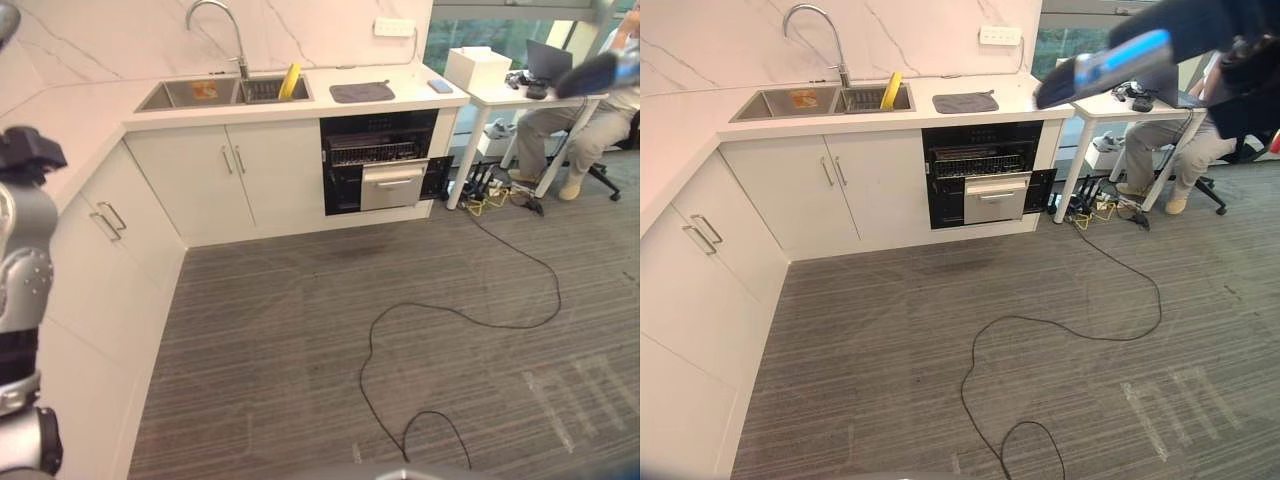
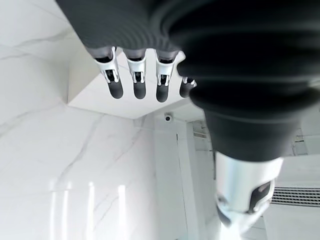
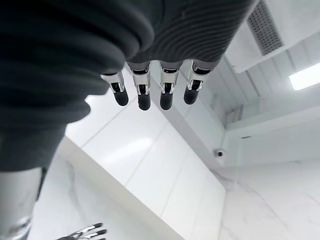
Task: Place the dishes in the dishwasher.
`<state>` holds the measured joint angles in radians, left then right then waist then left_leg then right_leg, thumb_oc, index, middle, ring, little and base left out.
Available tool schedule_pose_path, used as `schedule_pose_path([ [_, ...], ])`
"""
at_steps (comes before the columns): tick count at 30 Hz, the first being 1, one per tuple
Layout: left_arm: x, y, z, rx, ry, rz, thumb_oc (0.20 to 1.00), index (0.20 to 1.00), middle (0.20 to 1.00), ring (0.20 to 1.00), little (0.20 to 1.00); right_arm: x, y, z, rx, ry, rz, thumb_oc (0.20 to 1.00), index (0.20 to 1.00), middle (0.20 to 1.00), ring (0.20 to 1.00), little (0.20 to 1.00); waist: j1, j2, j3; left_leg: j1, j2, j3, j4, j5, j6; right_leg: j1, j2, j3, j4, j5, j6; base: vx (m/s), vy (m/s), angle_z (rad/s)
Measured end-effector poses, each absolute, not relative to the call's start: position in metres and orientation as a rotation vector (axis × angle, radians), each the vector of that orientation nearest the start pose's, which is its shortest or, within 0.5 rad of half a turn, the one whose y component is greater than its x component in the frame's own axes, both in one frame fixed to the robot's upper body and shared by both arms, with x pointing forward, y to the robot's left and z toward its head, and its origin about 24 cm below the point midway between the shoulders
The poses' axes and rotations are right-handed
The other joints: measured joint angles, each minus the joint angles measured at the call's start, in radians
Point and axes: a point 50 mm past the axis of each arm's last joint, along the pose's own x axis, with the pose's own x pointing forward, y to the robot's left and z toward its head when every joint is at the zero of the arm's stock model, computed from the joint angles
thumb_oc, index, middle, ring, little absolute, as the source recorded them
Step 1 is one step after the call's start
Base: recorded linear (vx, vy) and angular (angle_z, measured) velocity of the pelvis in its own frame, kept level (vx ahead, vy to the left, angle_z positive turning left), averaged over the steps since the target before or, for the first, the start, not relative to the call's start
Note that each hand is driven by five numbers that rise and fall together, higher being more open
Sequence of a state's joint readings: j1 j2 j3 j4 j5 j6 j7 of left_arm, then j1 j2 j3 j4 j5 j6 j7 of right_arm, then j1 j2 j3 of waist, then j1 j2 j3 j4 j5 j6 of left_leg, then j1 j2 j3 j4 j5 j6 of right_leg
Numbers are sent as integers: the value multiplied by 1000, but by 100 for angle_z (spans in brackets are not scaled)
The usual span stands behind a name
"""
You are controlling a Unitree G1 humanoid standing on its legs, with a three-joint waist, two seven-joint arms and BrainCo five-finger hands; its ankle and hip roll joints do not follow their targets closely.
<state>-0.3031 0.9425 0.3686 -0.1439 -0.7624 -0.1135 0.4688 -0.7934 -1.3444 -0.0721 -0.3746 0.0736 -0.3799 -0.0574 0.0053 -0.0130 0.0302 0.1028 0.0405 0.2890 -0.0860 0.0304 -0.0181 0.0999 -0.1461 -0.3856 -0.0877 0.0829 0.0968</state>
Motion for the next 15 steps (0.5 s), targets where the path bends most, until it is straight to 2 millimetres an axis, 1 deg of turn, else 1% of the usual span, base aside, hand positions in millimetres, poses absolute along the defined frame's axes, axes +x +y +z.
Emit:
schedule_pose_path([
  [2,231,315,289,-24,-820,463,1000,1000,1000,1000,1000,172,-166,381,-1321,-1459,244,1000,1000,1000,1000,1000,2,5,8,-8,2,-3,0,0,0,-2,2,-3,-2,1,-1,-168,14,3],
  [3,230,311,287,-27,-836,426,1000,1000,1000,1000,1000,166,-156,372,-1312,-1485,322,1000,1000,1000,1000,1000,0,6,16,-29,2,-2,0,11,3,-25,3,0,0,9,-4,-217,40,-4],
  [5,229,308,284,-6,-873,430,1000,1000,1000,1000,1000,169,-158,367,-1237,-1480,331,1000,1000,1000,1000,1000,1,0,43,-43,1,1,0,17,4,-43,2,10,0,18,-9,-92,43,-9],
  [6,229,308,280,0,-870,430,1000,1000,1000,1000,1000,173,-159,362,-1236,-1443,352,1000,1000,1000,1000,1000,0,-1,52,-49,0,2,0,19,4,-50,2,12,0,21,-9,4,16,-6],
  [7,227,306,272,-3,-858,437,1000,1000,1000,1000,1000,178,-161,352,-1210,-1397,380,1000,1000,1000,1000,1000,0,-1,55,-45,0,4,0,18,4,-46,1,13,0,21,-9,0,0,0],
  [10,220,298,256,-24,-851,421,1000,1000,1000,1000,1000,187,-164,334,-1171,-1315,408,1000,1000,1000,1000,1000,3,-4,69,-33,3,6,0,18,4,-33,4,12,0,19,-9,-22,-20,0],
  [12,219,297,253,-29,-862,422,1000,1000,1000,1000,1000,190,-165,329,-1182,-1304,395,1000,1000,1000,1000,1000,10,-5,70,-33,5,6,0,18,4,-33,7,12,0,19,-9,-63,-17,-1],
  [13,219,291,248,-58,-875,410,1000,1000,1000,1000,1000,191,-164,325,-1161,-1320,374,1000,1000,1000,1000,1000,12,-8,71,-31,6,6,0,18,4,-32,7,13,0,19,-10,-88,-5,0],
  [15,220,281,244,-73,-886,370,1000,1000,1000,1000,1000,192,-163,320,-1166,-1350,343,1000,1000,1000,1000,1000,12,-14,86,-37,8,4,0,20,1,-37,9,12,0,20,-12,-140,-32,1],
])
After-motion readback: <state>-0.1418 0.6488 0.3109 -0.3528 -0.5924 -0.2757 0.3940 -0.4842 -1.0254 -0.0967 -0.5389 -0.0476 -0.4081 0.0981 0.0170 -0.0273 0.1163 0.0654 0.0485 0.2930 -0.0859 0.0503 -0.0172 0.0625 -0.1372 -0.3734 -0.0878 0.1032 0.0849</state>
